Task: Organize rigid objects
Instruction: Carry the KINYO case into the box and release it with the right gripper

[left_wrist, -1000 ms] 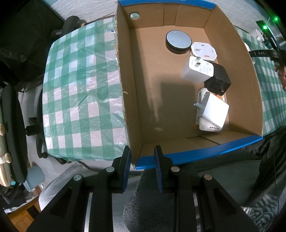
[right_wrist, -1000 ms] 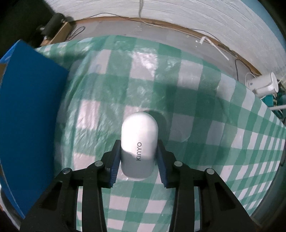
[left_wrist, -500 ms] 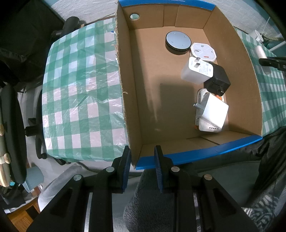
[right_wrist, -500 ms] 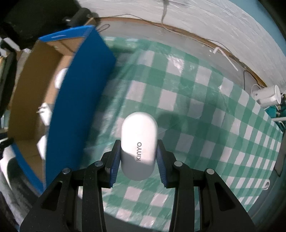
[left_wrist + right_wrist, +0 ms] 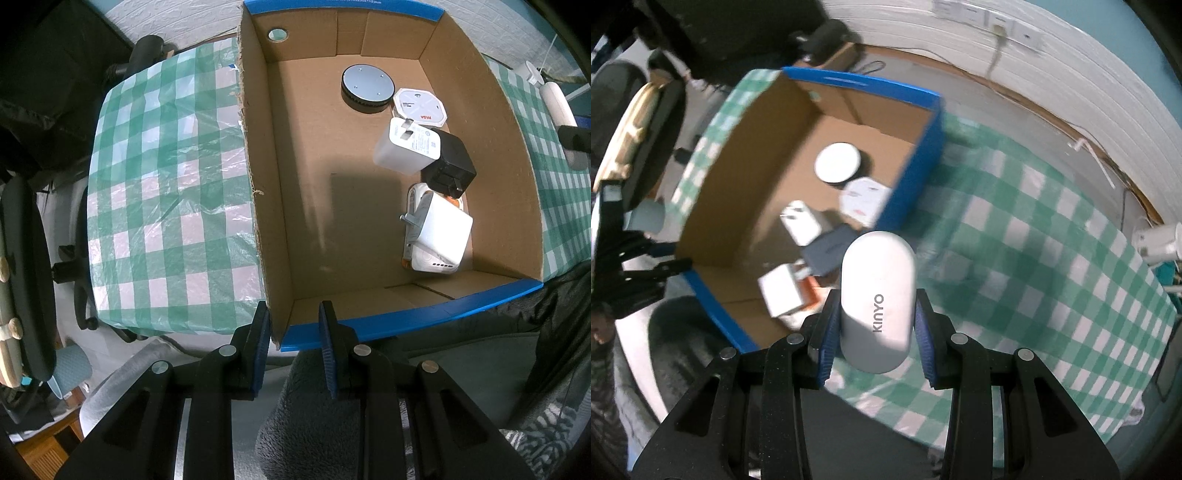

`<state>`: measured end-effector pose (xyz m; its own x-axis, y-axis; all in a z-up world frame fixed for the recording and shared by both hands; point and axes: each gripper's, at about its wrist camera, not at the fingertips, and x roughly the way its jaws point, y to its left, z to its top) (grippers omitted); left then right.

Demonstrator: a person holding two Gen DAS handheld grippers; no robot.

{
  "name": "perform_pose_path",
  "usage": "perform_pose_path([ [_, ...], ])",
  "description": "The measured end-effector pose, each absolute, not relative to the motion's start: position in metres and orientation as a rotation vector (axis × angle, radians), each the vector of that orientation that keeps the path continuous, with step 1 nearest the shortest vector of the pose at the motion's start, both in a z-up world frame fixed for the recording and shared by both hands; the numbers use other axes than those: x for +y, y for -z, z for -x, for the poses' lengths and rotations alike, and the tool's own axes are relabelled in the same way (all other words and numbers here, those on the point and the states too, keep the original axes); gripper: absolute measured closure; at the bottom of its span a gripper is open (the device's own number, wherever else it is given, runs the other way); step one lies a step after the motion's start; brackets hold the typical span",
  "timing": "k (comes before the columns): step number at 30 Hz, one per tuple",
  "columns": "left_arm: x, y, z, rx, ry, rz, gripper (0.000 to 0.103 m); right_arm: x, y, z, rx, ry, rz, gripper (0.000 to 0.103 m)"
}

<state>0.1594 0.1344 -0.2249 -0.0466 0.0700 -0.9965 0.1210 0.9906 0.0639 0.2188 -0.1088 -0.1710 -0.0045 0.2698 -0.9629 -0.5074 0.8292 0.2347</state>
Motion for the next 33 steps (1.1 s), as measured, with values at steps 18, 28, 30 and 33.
perform_pose_path([
  [18, 0.135, 0.224, -0.162, 1.616, 0.046, -0.144, 0.078, -0.045, 0.2, -0.203, 1.487, -0.68, 0.269, 0.066],
  [28, 0.136, 0.224, -0.16, 1.616, 0.045, -0.145, 0.078, -0.054, 0.212, -0.205, 1.494, -0.63, 0.261, 0.066],
  [30, 0.136, 0.224, -0.161, 1.616, 0.045, -0.146, 0.078, -0.056, 0.211, -0.205, 1.49, -0.628, 0.247, 0.066],
  [33, 0.137, 0.225, -0.161, 1.615, 0.044, -0.145, 0.078, -0.059, 0.208, -0.204, 1.481, -0.628, 0.24, 0.065],
])
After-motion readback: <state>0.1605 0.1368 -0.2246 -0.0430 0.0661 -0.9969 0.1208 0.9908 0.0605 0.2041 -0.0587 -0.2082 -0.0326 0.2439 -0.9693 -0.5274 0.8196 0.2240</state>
